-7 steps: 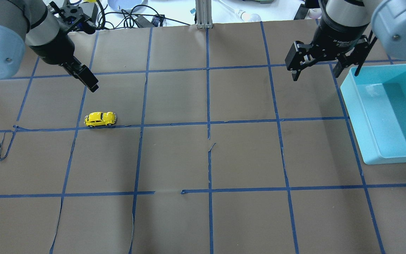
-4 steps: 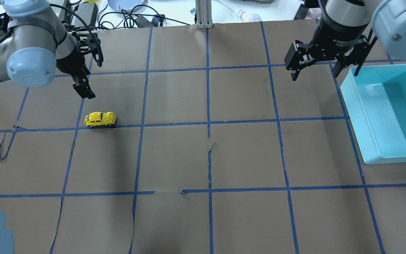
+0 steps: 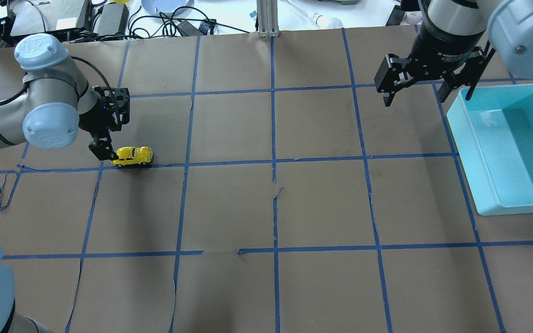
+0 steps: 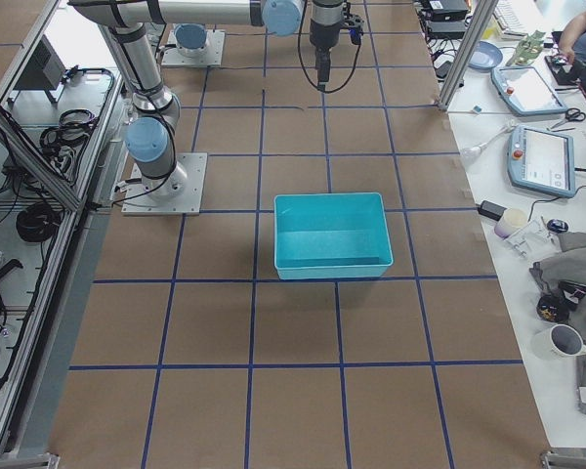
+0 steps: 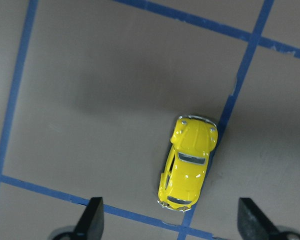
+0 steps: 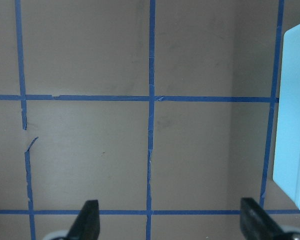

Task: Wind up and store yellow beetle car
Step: 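Lower the left gripper over the yellow car and close on it, then drag the held car backward along the table with the left gripper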

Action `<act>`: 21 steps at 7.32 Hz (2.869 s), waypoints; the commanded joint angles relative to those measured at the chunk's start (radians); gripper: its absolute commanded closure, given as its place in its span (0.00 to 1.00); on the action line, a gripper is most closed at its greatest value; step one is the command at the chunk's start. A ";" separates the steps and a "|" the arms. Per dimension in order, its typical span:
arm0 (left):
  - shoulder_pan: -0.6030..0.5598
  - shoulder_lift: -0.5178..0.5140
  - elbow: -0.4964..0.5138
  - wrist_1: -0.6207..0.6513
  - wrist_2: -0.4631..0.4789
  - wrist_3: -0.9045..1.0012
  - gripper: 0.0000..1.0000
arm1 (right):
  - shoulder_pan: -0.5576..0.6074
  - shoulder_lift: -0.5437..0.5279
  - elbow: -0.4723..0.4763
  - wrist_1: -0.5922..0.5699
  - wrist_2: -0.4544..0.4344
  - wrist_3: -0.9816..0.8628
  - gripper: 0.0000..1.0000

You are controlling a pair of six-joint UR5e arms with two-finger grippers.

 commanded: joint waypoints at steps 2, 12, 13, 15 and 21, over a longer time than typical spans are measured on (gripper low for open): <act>0.002 -0.027 -0.033 0.055 -0.003 0.091 0.10 | 0.001 -0.001 0.001 0.004 -0.005 -0.007 0.00; 0.024 -0.070 -0.082 0.177 -0.082 0.076 0.69 | 0.001 -0.007 0.014 -0.005 0.011 0.000 0.00; 0.028 -0.070 -0.082 0.177 -0.082 0.080 0.69 | -0.001 -0.007 0.014 -0.008 0.006 -0.007 0.00; 0.034 -0.070 -0.080 0.177 -0.079 0.097 0.71 | -0.001 -0.008 0.014 -0.005 0.009 -0.009 0.00; 0.142 -0.070 -0.087 0.180 -0.085 0.160 0.73 | -0.004 -0.008 0.020 -0.013 0.002 -0.013 0.00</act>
